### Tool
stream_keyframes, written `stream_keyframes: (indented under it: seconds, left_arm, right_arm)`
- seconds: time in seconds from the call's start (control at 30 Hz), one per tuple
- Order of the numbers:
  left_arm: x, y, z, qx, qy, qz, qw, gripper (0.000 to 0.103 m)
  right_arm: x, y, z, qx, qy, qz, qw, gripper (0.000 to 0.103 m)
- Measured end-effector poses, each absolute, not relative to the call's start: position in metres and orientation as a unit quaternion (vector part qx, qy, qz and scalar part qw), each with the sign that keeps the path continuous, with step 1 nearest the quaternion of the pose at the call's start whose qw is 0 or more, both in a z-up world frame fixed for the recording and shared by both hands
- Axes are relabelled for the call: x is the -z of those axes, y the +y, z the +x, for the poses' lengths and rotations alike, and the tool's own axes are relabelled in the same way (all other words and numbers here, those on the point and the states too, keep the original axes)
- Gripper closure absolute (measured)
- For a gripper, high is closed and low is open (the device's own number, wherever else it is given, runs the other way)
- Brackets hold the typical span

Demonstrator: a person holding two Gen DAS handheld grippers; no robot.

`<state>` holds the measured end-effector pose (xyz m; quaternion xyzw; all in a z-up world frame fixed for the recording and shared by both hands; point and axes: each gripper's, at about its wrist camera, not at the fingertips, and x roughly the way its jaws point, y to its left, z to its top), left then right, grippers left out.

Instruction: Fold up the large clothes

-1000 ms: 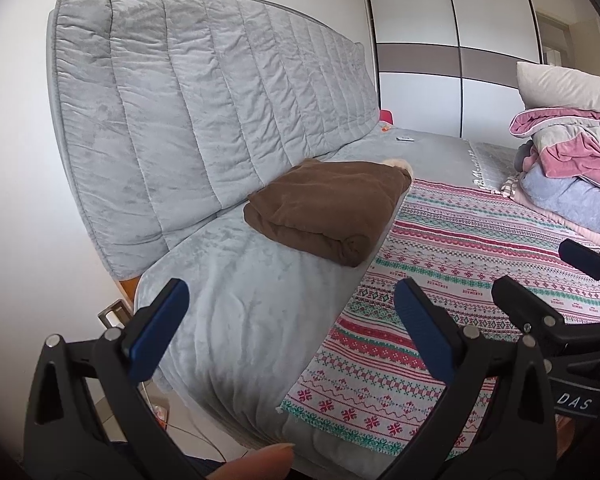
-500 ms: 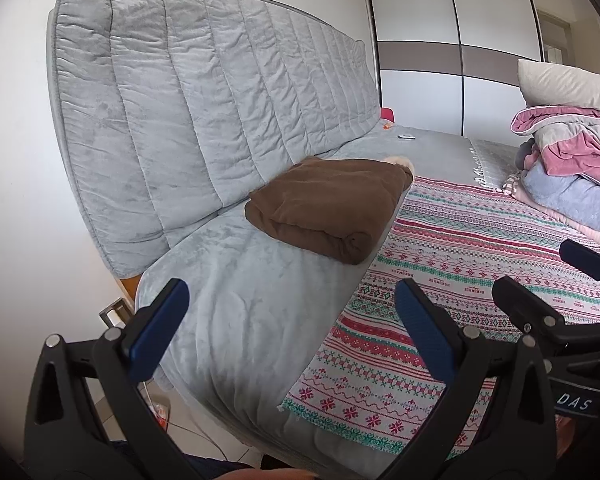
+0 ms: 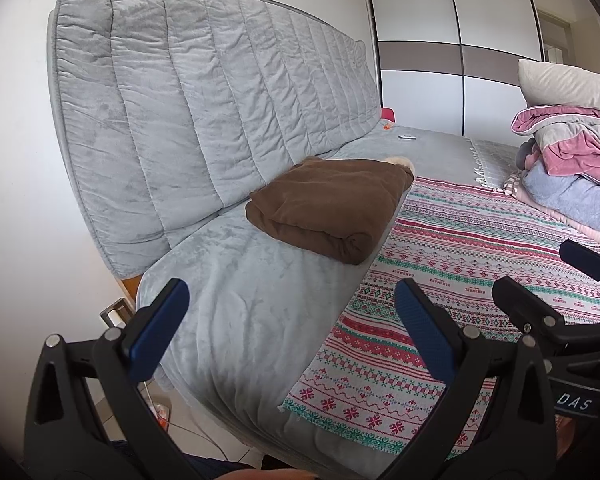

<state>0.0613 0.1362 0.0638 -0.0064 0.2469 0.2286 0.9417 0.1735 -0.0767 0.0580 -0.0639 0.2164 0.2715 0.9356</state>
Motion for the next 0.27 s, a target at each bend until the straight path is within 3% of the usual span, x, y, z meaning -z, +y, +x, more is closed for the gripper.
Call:
stream_keyframes:
  seconds: [0.27]
  left_arm:
    - [-0.0637,0.1373,0.0611,-0.229,0.247,-0.006,0.941,0.001]
  right_arm:
    - [-0.058,-0.0765,0.1738,-0.271,0.217,-0.064,0.936,0.001]
